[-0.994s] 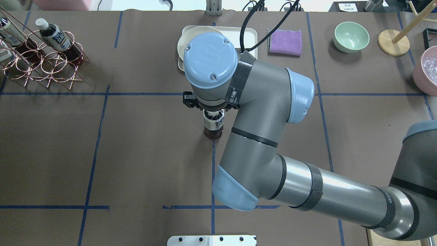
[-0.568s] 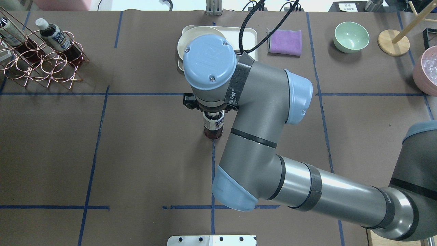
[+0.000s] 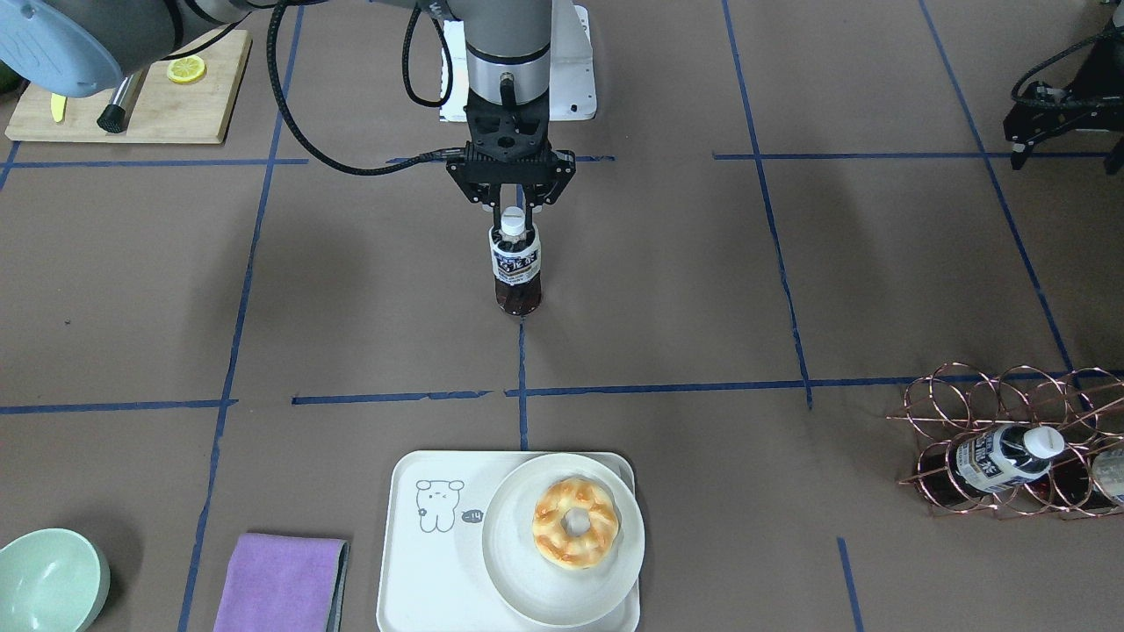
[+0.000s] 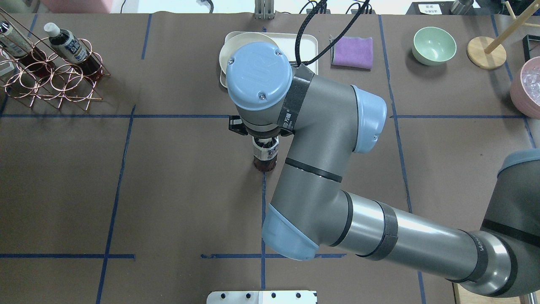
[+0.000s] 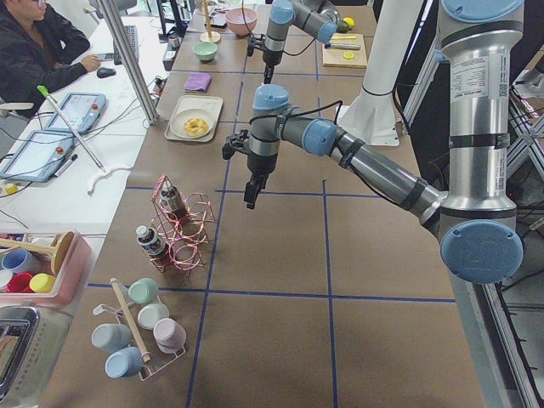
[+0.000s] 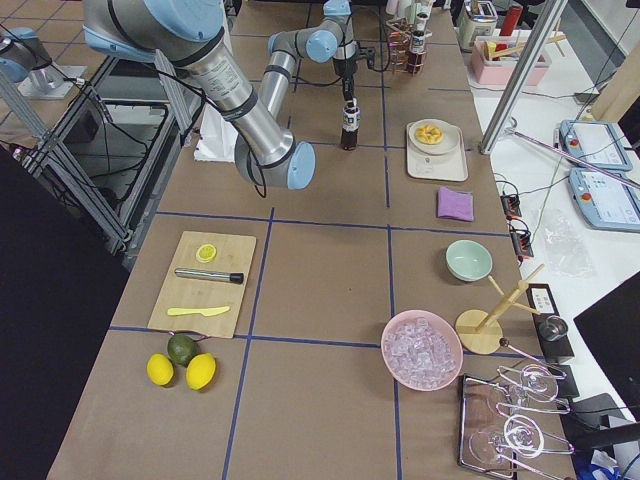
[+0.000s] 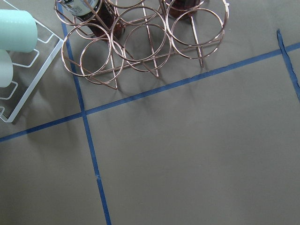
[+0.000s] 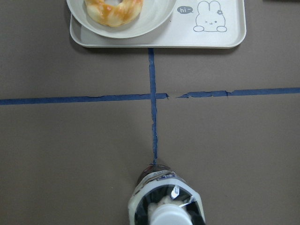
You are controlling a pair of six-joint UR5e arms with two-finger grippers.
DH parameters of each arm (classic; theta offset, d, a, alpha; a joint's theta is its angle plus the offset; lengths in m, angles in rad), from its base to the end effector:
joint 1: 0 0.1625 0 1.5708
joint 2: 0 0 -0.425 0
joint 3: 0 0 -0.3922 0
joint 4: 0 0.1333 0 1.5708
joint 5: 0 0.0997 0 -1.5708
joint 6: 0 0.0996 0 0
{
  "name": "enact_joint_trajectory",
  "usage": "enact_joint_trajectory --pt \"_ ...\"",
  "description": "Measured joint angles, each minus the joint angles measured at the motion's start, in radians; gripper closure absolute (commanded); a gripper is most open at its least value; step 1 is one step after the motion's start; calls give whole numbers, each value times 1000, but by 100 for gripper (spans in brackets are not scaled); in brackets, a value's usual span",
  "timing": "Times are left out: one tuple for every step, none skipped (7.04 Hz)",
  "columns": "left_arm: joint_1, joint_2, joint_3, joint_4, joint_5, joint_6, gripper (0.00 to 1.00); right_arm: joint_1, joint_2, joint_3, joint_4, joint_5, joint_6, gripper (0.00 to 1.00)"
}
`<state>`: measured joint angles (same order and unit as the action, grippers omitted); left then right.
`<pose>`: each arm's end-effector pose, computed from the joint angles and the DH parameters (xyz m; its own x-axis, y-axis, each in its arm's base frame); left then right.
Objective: Place tea on tray
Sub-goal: 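Lift the bottle with the right gripper and carry it onto the white tray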
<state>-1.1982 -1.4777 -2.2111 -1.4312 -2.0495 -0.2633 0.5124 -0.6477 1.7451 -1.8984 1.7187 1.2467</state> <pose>0.0722 -0.4249 0.4232 0.8210 0.2536 -0.5115 -0.1248 0.9540 0.2727 -0.5152 -0.4259 0.0712 0.7192 0.0432 0.6934 -0.1756 0.9769 0.1213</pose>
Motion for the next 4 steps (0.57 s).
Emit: enact_joint_trajectory --pt "0 -1 1 0 0 0 0 12 3 12 -5 3 -1 100" --pt "0 -1 2 0 0 1 0 34 3 33 -15 5 -5 100" --pt "0 -1 3 0 0 1 0 64 4 49 -22 4 -11 100" --pt "0 -1 3 0 0 1 0 102 5 54 -18 2 -24 100"
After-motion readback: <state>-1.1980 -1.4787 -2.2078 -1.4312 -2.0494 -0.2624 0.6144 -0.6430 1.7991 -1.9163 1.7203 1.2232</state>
